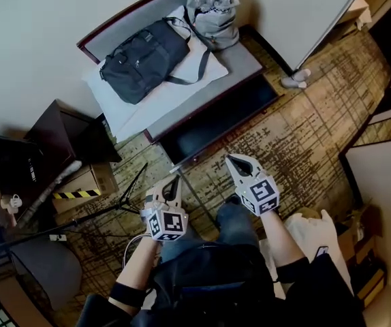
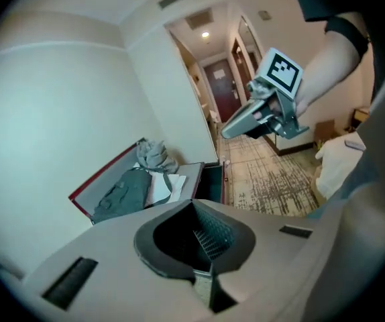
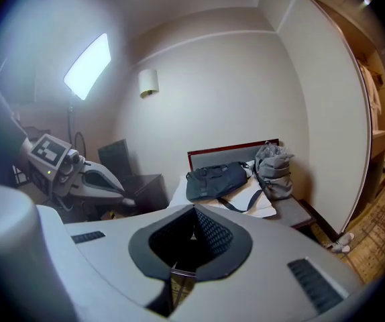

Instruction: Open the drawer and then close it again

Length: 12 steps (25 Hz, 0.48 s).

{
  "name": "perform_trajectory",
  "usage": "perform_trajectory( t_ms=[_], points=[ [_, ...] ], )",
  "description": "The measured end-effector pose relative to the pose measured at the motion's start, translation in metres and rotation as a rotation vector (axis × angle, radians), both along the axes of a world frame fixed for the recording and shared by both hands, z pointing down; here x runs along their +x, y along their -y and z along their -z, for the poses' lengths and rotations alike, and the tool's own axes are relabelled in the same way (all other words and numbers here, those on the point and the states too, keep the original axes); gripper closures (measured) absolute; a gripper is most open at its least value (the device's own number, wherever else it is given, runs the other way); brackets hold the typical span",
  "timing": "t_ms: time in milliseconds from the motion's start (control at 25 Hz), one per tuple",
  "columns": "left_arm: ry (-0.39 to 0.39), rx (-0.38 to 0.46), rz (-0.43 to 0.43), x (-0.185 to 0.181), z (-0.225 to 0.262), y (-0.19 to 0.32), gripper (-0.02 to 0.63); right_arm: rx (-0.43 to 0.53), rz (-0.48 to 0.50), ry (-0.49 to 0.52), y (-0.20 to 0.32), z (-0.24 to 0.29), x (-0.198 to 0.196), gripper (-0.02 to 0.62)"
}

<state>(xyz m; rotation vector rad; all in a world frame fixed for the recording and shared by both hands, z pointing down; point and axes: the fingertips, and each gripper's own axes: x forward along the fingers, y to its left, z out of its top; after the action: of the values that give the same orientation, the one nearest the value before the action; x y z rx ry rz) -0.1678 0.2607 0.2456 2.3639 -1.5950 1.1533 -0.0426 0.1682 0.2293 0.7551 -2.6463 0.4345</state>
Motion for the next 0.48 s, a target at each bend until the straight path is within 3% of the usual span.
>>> perform_trajectory(
  t_ms=[240, 480],
  points=[
    [-0.382, -0.075, 0.218, -0.027, 0.043, -0.003, 0.606, 0.048, -0.028, 0.001, -0.008, 0.035, 0.006, 0.595],
    [-0.453, -0.053, 0.295, -0.053, 0.054, -0.022, 0.606, 0.057, -0.072, 0.016, -0.022, 0.052, 0.006, 0.595]
  ],
)
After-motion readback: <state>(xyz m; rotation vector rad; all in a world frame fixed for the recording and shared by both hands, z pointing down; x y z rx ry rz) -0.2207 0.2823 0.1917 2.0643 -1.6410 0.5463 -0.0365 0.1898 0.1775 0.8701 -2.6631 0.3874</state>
